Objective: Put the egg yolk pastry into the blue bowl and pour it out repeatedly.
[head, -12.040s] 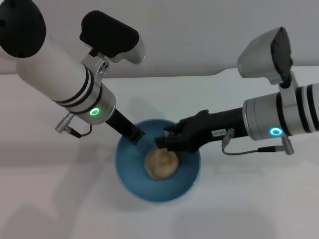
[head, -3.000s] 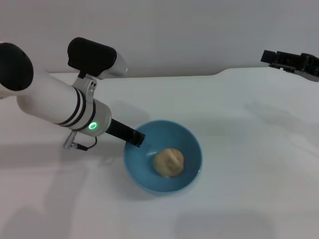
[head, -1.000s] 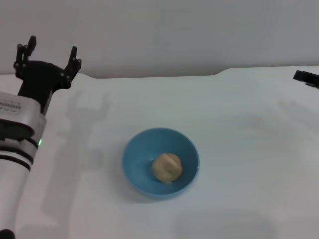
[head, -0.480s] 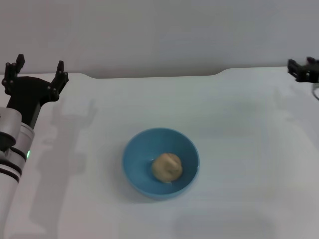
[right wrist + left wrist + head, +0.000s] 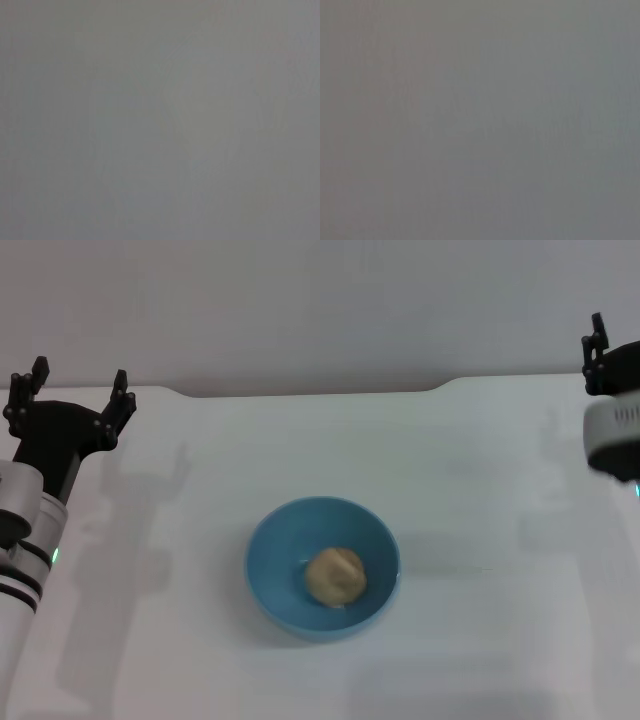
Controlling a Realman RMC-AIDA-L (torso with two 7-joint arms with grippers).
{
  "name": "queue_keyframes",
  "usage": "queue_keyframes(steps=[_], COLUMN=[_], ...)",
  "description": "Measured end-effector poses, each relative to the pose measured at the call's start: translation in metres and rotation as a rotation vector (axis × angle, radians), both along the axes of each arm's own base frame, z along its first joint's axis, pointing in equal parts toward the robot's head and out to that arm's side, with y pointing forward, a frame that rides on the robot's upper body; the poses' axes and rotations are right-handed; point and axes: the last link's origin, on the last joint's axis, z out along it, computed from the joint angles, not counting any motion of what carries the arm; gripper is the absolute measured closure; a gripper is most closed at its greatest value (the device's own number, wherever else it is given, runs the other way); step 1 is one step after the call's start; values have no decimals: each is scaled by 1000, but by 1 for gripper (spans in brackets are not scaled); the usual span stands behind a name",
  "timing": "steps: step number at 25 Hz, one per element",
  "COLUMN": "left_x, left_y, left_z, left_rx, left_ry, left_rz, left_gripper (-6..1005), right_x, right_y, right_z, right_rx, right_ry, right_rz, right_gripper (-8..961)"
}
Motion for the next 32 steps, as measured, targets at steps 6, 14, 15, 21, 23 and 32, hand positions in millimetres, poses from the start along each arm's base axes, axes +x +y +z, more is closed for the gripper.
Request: queue_keyframes(steps=[6,14,15,21,23,32], left_x=[0,5,5,1,-1,-29], left_y=[-1,-3,-2,-1,0,2], left_z=[-8,-21,-22,-24,-21,2], left_rx=[-46,-107,-114,-128,-117,12], left_ry=[43,69,71,68,57,-213], left_rz=[-20,-42,-37,-10,4,192], left_gripper=[136,136,136,137,137,138], right_x=[8,45,48,59,61,70], right_y=[-35,-33,-31,-24,-24,-25], right_z=[-13,-16,-16,-9,-7,0], right_rx=[-49,-187,-190,-159,-147,-113], right_ry=[-29,385,402,442,445,444], right_rz=[277,136,116,41,35,9], right_gripper=[524,524,524,524,524,524])
